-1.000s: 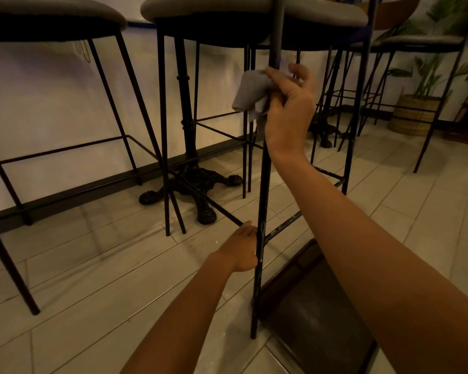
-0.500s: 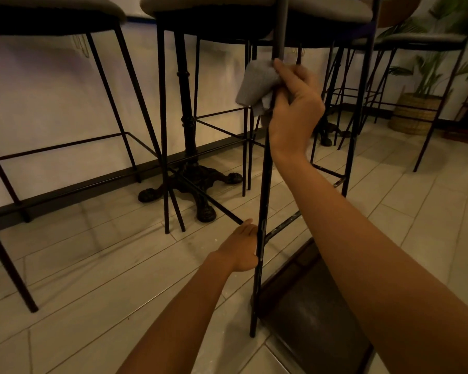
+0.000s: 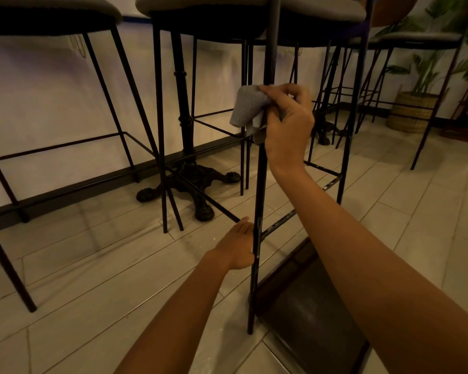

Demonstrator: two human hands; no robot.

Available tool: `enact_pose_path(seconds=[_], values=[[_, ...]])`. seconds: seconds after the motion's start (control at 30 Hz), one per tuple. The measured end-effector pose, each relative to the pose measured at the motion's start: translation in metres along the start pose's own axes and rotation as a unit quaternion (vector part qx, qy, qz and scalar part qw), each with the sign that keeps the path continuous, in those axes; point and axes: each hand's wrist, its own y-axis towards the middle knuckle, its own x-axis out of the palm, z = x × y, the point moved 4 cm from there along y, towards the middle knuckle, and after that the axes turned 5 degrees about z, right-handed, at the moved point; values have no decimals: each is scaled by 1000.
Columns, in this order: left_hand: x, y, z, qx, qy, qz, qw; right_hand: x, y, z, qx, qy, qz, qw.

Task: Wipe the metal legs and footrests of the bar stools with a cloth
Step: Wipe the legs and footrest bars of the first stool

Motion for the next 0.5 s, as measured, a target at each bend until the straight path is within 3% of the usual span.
enact_pose_path(seconds=[0.3,0.5], values=[[1,1,0,-5,16,-10,1000,-8,-25,13,48,3,-45,998],[0,0,1,-3,-2,-6,1000,-4,-9,4,36,7,-26,999]])
